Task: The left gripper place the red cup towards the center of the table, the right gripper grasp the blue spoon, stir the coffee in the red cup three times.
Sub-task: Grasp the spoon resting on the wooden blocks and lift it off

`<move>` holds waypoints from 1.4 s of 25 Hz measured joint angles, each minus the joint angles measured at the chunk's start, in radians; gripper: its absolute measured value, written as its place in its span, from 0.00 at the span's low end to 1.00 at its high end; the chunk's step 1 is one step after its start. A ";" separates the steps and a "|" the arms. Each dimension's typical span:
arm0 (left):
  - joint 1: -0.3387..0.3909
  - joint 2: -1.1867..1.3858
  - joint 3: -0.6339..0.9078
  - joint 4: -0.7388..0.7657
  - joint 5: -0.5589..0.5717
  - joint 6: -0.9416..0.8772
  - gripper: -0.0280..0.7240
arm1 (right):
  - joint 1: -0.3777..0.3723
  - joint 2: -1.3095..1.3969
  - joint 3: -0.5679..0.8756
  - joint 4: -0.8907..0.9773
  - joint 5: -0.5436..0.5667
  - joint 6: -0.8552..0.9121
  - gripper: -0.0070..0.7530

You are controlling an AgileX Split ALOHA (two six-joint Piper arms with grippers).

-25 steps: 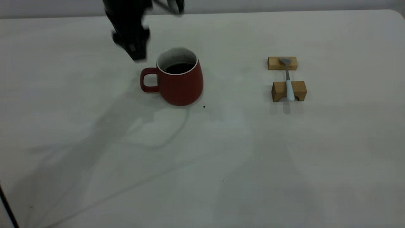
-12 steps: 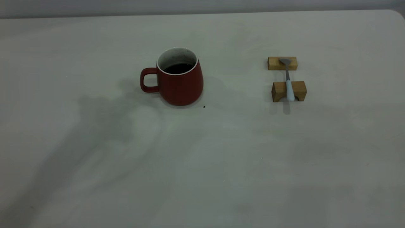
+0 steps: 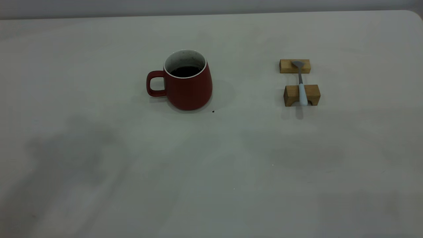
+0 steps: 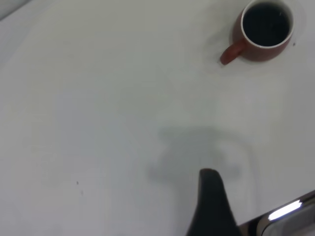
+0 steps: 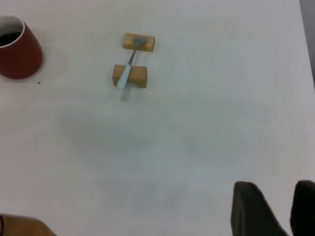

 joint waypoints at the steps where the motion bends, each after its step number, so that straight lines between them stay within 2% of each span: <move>1: 0.000 -0.077 0.045 0.001 0.000 -0.013 0.83 | 0.000 0.000 0.000 0.000 0.000 0.000 0.33; 5: 0.020 -0.366 0.227 -0.001 0.000 -0.027 0.83 | 0.000 0.000 0.000 0.000 0.000 0.000 0.33; 12: 0.263 -0.770 0.527 -0.041 0.000 -0.034 0.83 | 0.000 0.000 0.000 0.000 0.000 0.000 0.33; 19: 0.407 -1.105 0.749 -0.126 0.000 -0.073 0.83 | 0.000 0.000 0.000 0.000 0.000 0.000 0.33; 26: 0.422 -1.266 0.866 -0.138 -0.006 -0.073 0.83 | 0.000 0.000 0.000 0.000 0.000 0.000 0.33; 35: 0.422 -1.279 0.904 -0.139 -0.017 -0.073 0.83 | 0.000 0.000 0.000 0.000 0.000 0.000 0.33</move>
